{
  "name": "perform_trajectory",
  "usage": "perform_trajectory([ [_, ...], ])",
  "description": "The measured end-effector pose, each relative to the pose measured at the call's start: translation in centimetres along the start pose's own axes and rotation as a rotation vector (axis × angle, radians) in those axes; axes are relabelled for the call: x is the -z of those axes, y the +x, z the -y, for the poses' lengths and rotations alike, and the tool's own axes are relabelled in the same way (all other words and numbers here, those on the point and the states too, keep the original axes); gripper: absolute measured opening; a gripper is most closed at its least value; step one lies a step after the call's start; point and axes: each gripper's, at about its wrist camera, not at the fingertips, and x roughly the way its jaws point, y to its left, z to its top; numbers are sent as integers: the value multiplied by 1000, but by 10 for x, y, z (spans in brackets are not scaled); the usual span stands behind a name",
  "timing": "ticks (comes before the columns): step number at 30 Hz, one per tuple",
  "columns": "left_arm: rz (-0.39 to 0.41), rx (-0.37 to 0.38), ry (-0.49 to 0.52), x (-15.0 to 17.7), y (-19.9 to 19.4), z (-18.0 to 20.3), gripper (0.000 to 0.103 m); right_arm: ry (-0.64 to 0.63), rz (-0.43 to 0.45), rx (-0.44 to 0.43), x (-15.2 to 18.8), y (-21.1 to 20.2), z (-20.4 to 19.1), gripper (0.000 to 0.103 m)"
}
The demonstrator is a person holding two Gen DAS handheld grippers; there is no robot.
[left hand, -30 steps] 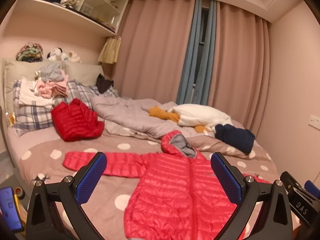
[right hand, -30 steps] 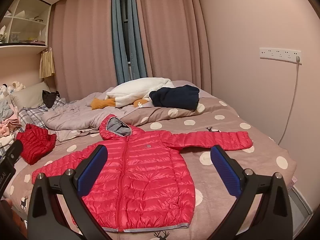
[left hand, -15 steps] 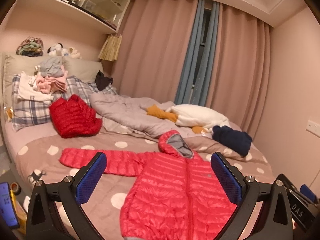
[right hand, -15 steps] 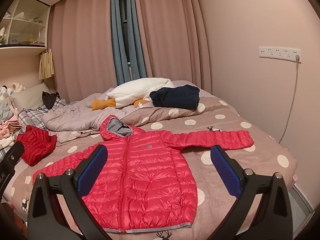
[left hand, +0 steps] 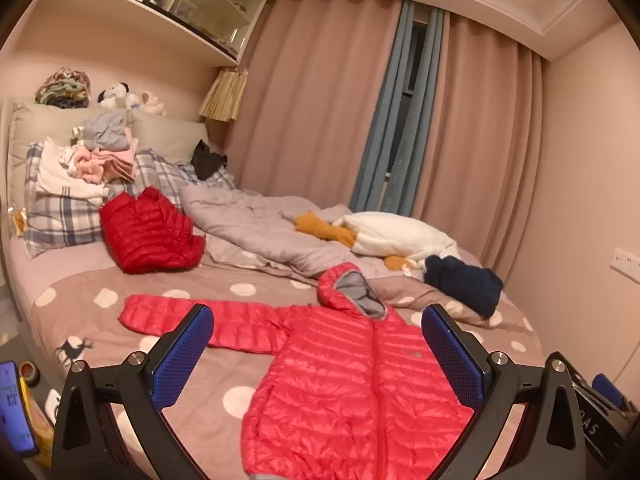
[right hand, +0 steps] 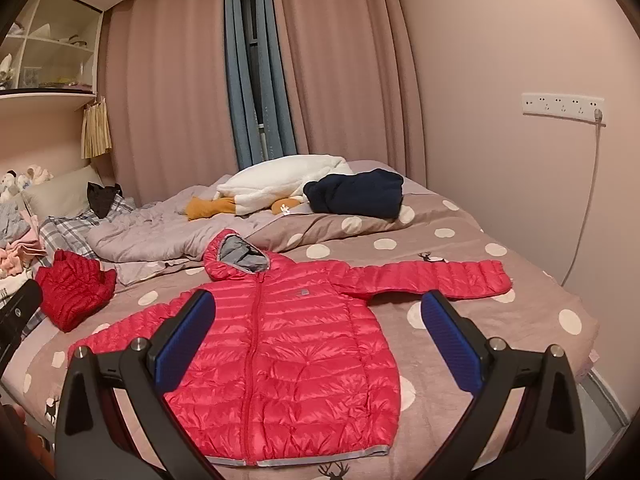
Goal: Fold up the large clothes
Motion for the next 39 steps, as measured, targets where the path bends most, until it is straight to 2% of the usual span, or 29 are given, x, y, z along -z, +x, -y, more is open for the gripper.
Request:
perform_trajectory([
  [39, -11, -9, 5, 3, 3, -7, 103, -2, -40, 26, 4, 13, 1, 103],
])
